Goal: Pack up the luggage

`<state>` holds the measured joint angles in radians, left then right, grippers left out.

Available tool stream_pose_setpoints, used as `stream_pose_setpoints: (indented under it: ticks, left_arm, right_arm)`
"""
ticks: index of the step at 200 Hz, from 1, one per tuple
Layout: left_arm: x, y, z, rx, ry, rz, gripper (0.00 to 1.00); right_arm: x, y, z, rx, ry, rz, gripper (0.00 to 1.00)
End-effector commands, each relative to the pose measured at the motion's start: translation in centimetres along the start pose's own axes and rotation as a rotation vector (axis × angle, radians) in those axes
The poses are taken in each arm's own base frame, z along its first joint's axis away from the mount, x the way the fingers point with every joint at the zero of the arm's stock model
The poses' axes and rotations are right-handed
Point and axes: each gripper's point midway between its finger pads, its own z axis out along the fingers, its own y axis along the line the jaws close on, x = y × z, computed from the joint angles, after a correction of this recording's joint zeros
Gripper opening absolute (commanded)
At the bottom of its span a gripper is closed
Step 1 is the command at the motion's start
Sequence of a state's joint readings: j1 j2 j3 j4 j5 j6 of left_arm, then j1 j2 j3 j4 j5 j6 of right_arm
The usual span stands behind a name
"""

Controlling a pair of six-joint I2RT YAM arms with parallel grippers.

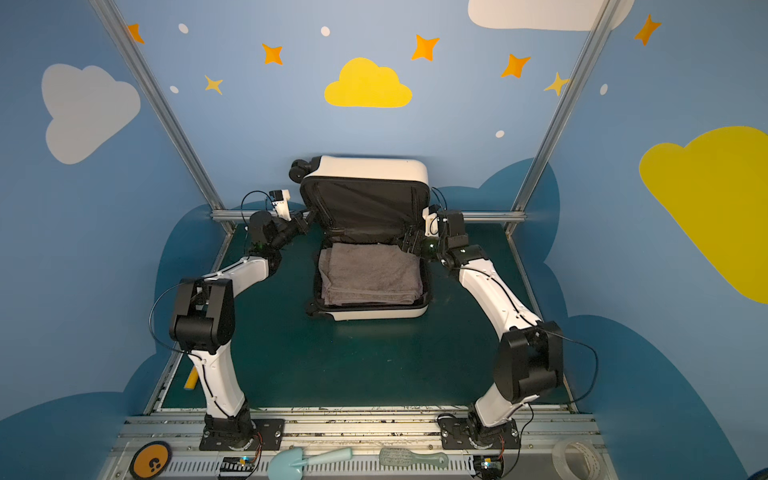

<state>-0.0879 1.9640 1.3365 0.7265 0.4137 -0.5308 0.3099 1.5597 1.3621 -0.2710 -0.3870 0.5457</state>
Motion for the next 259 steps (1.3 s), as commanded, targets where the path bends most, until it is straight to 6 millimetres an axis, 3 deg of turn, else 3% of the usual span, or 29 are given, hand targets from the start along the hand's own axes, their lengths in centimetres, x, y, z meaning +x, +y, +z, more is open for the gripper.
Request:
stream_pose_setpoints:
  ticks: [1,52,80,85,94,112,127,149,168,198,259]
  left_arm:
    - [0.3,-7.9,-1.2,0.202,0.046,-0.026,0.03]
    - [3.7,-9.8,-6.6,0.14,0.1,-0.062,0.05]
    - [6.8,-8.3,-11.8,0.004,0.095,-0.147,0.15]
    - [7.4,-7.9,-12.9,-0.028,0.088,-0.167,0.21]
    - [8.4,-7.3,-14.9,-0.081,0.078,-0.21,0.35]
    - [10.7,-6.4,-18.9,-0.173,0.071,-0.275,0.46]
    - [11.5,-5.8,-22.2,-0.261,0.05,-0.289,0.51]
    - [10.3,-5.6,-26.0,-0.372,-0.002,-0.254,0.79]
    - [8.2,-6.1,-28.1,-0.406,-0.066,-0.184,0.88]
    - [7.0,-6.9,-28.2,-0.409,-0.028,-0.161,0.96]
    - [3.8,-8.6,-23.2,-0.317,0.121,-0.084,1.0]
  right_arm:
    - [0.5,0.1,-3.4,0.028,-0.026,0.0,0.8]
    - [5.1,-7.3,-11.8,0.326,-0.09,0.171,0.8]
    - [6.8,-10.1,-15.9,0.471,-0.137,0.241,0.8]
    - [7.0,-10.2,-16.4,0.477,-0.152,0.246,0.8]
    - [7.1,-10.1,-16.9,0.469,-0.168,0.252,0.8]
    - [6.9,-9.7,-17.3,0.442,-0.185,0.257,0.8]
    - [6.6,-9.0,-17.2,0.407,-0.187,0.258,0.8]
    - [6.4,-8.0,-16.6,0.34,-0.186,0.26,0.8]
    - [6.5,-7.6,-16.1,0.304,-0.173,0.268,0.8]
    - [7.3,-6.6,-14.6,0.23,-0.11,0.27,0.79]
    - [11.7,-6.9,-11.3,0.192,0.052,0.316,0.77]
